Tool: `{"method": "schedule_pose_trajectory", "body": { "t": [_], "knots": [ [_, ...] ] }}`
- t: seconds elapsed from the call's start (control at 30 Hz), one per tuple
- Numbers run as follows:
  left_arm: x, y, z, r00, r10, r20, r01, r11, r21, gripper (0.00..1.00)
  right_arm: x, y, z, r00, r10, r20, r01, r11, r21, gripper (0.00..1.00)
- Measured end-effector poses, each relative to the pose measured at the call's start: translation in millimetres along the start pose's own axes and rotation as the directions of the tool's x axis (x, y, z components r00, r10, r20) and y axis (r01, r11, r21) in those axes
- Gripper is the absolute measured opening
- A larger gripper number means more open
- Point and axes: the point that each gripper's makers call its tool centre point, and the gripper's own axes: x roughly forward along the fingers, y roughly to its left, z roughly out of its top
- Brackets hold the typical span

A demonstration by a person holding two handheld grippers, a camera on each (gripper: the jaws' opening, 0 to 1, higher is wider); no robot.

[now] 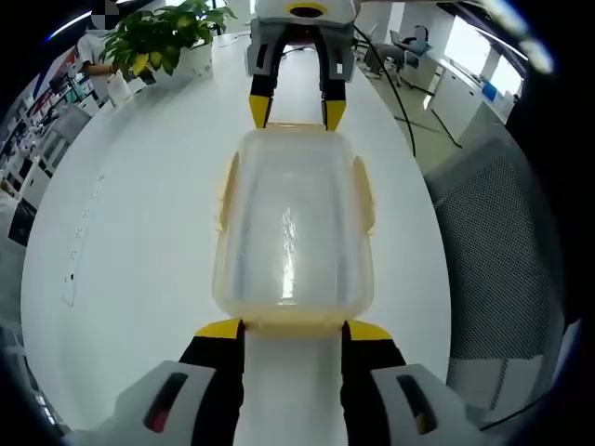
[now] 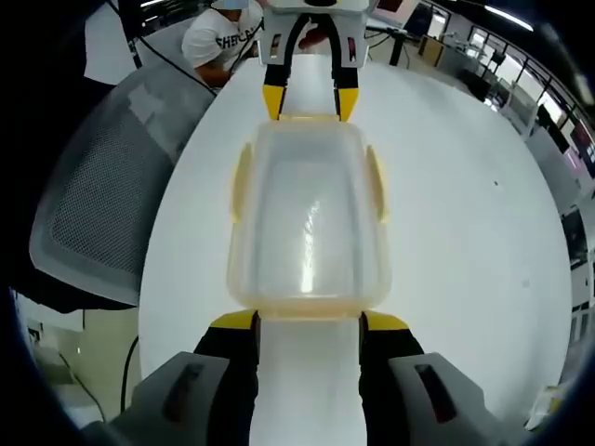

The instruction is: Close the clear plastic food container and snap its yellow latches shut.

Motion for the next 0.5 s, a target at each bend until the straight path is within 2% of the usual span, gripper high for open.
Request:
{"method": "schedule_pose_trajectory", "body": {
  "t": [0.07,0.2,0.43,0.5],
  "knots": [
    [0.4,-0.1,0.4,1.0,0.002,-0.005,-0.002,1.0,0.012,0.36,0.7,2.4,0.1,1.0,0.009,-0.004,-0.009,1.0,0.002,0.44],
    [0.5,1.2,0.4,1.0,0.0,-0.005,0.0,1.0,0.01,0.37,0.3,0.7,-0.5,1.0,0.004,-0.003,-0.004,1.0,0.002,0.42],
    [-0.3,2.4,-0.1,1.0,0.007,0.003,-0.007,1.0,-0.005,0.4,-2.9,-0.2,-1.6,1.0,0.005,0.018,-0.006,0.999,0.048,0.43],
    [-1.6,2.7,-2.7,1.0,-0.001,0.008,0.001,0.999,-0.032,0.4,-5.5,-1.0,-1.9,0.999,0.002,0.032,-0.004,0.997,0.073,0.43]
  ]
}}
